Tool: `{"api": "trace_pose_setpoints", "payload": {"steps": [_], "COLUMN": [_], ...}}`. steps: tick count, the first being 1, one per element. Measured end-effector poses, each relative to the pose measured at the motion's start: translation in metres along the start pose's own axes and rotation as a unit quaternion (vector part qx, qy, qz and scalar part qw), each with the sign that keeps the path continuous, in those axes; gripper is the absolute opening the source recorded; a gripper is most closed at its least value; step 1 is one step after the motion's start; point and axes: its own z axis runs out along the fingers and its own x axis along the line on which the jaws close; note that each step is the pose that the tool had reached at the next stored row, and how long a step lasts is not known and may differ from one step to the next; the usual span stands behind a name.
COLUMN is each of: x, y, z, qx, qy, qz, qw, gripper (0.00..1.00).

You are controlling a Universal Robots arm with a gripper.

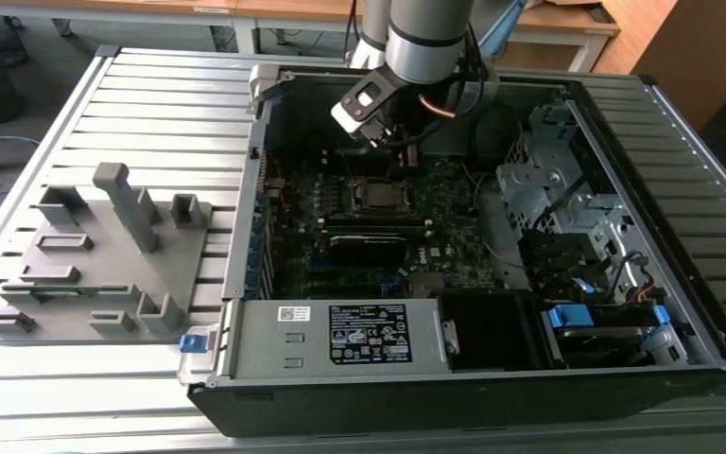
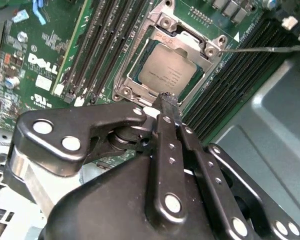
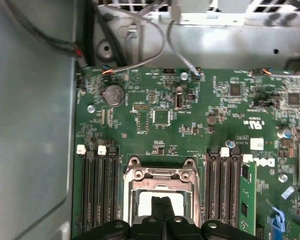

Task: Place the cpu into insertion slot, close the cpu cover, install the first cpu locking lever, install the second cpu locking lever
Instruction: 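Close the cpu cover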

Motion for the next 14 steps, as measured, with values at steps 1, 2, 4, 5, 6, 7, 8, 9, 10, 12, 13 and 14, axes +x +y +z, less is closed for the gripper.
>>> {"api": "trace_pose_setpoints", "payload": {"steps": [1, 2, 4, 5, 6, 7, 8, 9, 10, 12, 13, 14], "x": [0.0, 0.0, 0.0, 0.0, 0.0, 0.0, 0.0, 0.0, 0.0, 0.0, 0.0, 0.0], "y": [0.0, 0.0, 0.0, 0.0, 0.0, 0.0, 0.0, 0.0, 0.0, 0.0, 0.0, 0.0], "z": [0.0, 0.0001, 0.0002, 0.0003, 0.0003, 0.0004, 0.0004, 0.0005, 0.0006, 0.0006, 0.0006, 0.0006], "qx": [0.0004, 0.0008, 0.0016, 0.002, 0.0024, 0.0029, 0.0033, 0.0037, 0.0041, 0.0049, 0.0052, 0.0053], "qy": [0.0001, 0.0001, 0.0003, 0.0003, 0.0004, 0.0005, 0.0005, 0.0006, 0.0007, 0.0008, 0.0008, 0.0008], "qz": [-0.009, -0.018, -0.036, -0.045, -0.054, -0.063, -0.072, -0.082, -0.09, -0.108, -0.115, -0.117], "qw": [0.99996, 0.99984, 0.99935, 0.99899, 0.99852, 0.99798, 0.99738, 0.99666, 0.99591, 0.99413, 0.9933, 0.99315], "gripper": [0.11, 0.11, 0.11, 0.11, 0.11, 0.11, 0.11, 0.11, 0.11, 0.11, 0.11, 0.11]}}
